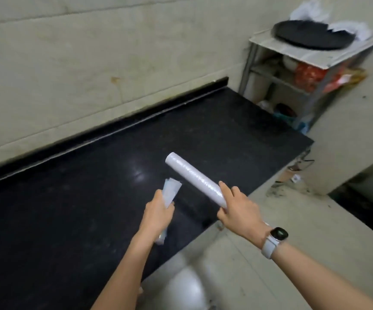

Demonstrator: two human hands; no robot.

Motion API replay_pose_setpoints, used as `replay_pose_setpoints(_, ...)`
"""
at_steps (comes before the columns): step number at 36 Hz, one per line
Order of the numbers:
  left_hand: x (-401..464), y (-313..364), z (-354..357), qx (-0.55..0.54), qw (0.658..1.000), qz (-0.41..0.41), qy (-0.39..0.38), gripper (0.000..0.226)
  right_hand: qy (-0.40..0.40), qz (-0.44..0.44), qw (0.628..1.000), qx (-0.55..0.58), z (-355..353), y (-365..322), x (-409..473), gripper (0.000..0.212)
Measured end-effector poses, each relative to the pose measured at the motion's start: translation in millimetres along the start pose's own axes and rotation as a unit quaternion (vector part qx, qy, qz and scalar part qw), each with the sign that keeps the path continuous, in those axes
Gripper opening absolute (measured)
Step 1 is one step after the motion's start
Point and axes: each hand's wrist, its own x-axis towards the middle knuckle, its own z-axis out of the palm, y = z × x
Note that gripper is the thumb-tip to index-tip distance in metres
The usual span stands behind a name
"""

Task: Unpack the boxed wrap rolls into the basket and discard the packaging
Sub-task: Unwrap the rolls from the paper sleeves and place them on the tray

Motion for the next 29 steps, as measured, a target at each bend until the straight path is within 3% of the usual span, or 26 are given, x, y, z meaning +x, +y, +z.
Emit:
replay_pose_setpoints(4, 4.4, 75.5, 69.7, -0.02, 0.995, 0.05, -0.079, 0.026, 0.019, 0.053, 0.998, -0.004, -25.3, 91.9, -18.1, 0.064)
replay_pose_setpoints(7, 18.2, 131.8, 109.6, -0.003, 0.991, 0.101, -0.089, 0.025, 0.035, 0.087, 0.996, 0.002, -42.4, 147.7, -19.4, 0.062)
replay_pose_setpoints(14, 67.1, 260.3, 165.1, 0.007, 0.981, 0.179, -0.077, 0.052, 0.106, 0.138, 0.984, 0.042, -88.4, 253.3, 9.7, 0.061)
replay_pose_setpoints(24, 202.8, 477.2, 203.3, -0.097, 0.957, 0.267, -0.054, 0.072, 0.218, 0.131, 0.967, 0.016, -204.1, 393.9, 150.1, 0.059)
replay_pose_setpoints(26, 225.0, 509.7, 200.7, -0.126, 0.952, 0.269, -0.073, 0.086, 0.225, 0.121, 0.966, 0.025, -224.0, 413.3, 178.7, 0.06)
replay_pose_setpoints(29, 261.6, 568.5, 200.2, -0.155, 0.952, 0.246, -0.095, 0.088, 0.222, 0.112, 0.967, 0.051, -262.6, 446.2, 229.3, 0.06)
